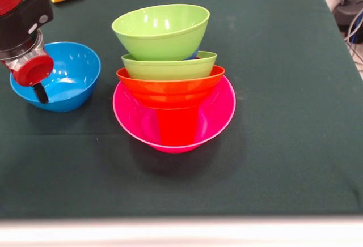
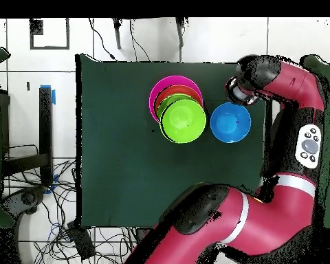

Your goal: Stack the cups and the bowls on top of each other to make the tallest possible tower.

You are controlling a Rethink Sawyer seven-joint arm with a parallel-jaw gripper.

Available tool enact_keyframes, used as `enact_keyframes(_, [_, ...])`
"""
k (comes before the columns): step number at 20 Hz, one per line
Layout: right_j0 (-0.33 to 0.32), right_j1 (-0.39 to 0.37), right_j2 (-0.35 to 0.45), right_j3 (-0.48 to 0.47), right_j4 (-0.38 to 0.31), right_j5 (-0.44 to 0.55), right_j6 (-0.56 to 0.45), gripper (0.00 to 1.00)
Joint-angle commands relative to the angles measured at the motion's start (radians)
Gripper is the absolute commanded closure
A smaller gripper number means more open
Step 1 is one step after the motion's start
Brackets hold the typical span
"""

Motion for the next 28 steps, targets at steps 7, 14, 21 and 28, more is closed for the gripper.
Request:
enact_keyframes(7, [0.052,0.048,-0.025,0.181,0.04,-0.089,0.186,0.0])
enact_keyframes(14, [0.06,0.059,-0.048,0.218,0.052,-0.144,0.161,0.0])
enact_keyframes(21, [0.058,0.062,-0.055,0.254,0.058,-0.209,0.133,0.0])
enact_keyframes(28, [0.058,0.079,-0.062,0.239,0.044,-0.24,0.071,0.0])
